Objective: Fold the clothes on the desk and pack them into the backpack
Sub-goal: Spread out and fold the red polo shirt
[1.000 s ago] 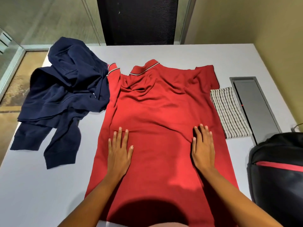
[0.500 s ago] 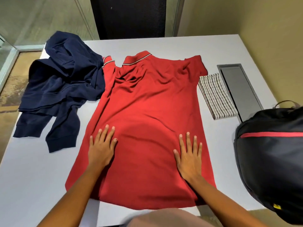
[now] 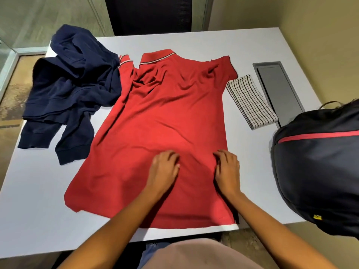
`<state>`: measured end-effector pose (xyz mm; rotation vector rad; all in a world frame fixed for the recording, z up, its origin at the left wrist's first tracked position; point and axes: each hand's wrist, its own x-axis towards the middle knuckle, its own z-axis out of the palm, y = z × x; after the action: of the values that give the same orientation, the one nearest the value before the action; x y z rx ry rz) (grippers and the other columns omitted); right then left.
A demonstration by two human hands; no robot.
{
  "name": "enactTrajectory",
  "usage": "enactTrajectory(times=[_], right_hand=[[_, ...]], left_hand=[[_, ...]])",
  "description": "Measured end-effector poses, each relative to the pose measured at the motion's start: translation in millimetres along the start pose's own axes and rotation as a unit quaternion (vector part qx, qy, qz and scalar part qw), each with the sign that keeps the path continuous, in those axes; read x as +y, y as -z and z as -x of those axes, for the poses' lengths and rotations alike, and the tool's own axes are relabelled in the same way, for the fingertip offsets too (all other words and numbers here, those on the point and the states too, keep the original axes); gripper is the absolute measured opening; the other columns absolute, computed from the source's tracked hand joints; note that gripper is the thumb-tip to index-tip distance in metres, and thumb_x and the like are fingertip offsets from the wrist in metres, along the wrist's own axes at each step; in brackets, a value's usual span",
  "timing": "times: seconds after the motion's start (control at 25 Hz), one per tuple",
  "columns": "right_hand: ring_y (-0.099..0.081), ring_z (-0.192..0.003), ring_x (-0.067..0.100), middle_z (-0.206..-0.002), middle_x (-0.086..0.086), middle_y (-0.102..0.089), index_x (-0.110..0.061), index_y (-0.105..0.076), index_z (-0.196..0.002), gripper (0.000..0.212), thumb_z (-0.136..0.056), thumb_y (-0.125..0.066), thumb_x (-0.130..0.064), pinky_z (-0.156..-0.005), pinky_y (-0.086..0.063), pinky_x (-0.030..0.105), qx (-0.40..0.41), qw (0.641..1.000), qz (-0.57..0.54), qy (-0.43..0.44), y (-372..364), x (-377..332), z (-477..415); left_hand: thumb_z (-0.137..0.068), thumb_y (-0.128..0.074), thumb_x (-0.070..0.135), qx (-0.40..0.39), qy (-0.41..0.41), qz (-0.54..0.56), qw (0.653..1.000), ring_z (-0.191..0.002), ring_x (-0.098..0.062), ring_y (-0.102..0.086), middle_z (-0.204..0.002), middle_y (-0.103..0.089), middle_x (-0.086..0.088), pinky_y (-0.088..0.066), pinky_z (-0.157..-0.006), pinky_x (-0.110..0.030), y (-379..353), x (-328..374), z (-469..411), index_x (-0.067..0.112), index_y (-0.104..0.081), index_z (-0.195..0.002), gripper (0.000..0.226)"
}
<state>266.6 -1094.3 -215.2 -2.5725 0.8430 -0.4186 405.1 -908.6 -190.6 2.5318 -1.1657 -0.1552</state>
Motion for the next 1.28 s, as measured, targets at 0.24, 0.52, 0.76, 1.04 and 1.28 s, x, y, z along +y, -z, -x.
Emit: enactTrajectory(times=[0.24, 0.52, 0.76, 1.04, 1.28], right_hand=[[-0.052, -0.102, 0.028, -0.11, 0.015, -0.06, 0.0, -0.06, -0.114, 0.034, -0.086, -0.049, 0.015, -0.089, -0.037, 0.024, 0.028, 0.998, -0.049, -0.025, 18, 31, -16], [-0.049, -0.123, 0.037, -0.13, 0.023, -0.056, 0.004, -0.056, -0.126, 0.03, -0.098, -0.046, -0.003, -0.105, -0.041, 0.043, 0.023, 1.0, 0.015, -0.005, 23, 47, -87], [-0.002, -0.148, 0.04, -0.161, 0.015, -0.013, -0.009, -0.025, -0.152, 0.053, -0.101, -0.037, -0.019, -0.118, 0.005, 0.049, -0.136, 0.981, 0.138, -0.005, 36, 86, -171], [0.01, -0.149, 0.029, -0.162, -0.004, 0.011, -0.021, 0.008, -0.154, 0.057, -0.106, -0.018, -0.033, -0.116, 0.003, 0.059, -0.24, 0.954, 0.154, -0.089, 34, 111, -219], [0.017, -0.147, 0.032, -0.161, -0.001, 0.017, -0.015, 0.011, -0.154, 0.059, -0.106, -0.021, -0.029, -0.114, 0.007, 0.061, -0.19, 0.935, 0.074, -0.29, 29, 87, -263]], left_hand=[[-0.092, -0.051, 0.025, -0.113, -0.211, 0.042, 0.97, -0.098, -0.025, -0.058, -0.122, -0.059, -0.002, -0.049, -0.075, -0.036, -40, 80, 4, 0.026, -0.061, -0.122, 0.031], [-0.085, -0.059, 0.024, -0.096, -0.217, 0.002, 0.971, -0.111, -0.025, -0.059, -0.131, -0.058, -0.004, -0.048, -0.091, -0.037, -41, 74, -22, 0.022, -0.06, -0.126, 0.04], [-0.092, -0.056, 0.023, -0.109, -0.129, 0.012, 0.986, -0.139, -0.026, -0.036, -0.151, -0.039, -0.007, -0.025, -0.114, -0.044, -28, 63, -44, 0.017, -0.044, -0.143, 0.053], [-0.09, -0.058, 0.022, -0.084, -0.109, 0.009, 0.99, -0.139, -0.027, -0.036, -0.15, -0.041, -0.006, -0.026, -0.114, -0.045, -29, 48, -81, 0.015, -0.048, -0.14, 0.052], [-0.093, -0.055, 0.022, -0.079, -0.086, 0.015, 0.993, -0.143, -0.024, -0.029, -0.153, -0.036, -0.003, -0.018, -0.117, -0.042, -29, 34, -115, 0.017, -0.045, -0.142, 0.051]])
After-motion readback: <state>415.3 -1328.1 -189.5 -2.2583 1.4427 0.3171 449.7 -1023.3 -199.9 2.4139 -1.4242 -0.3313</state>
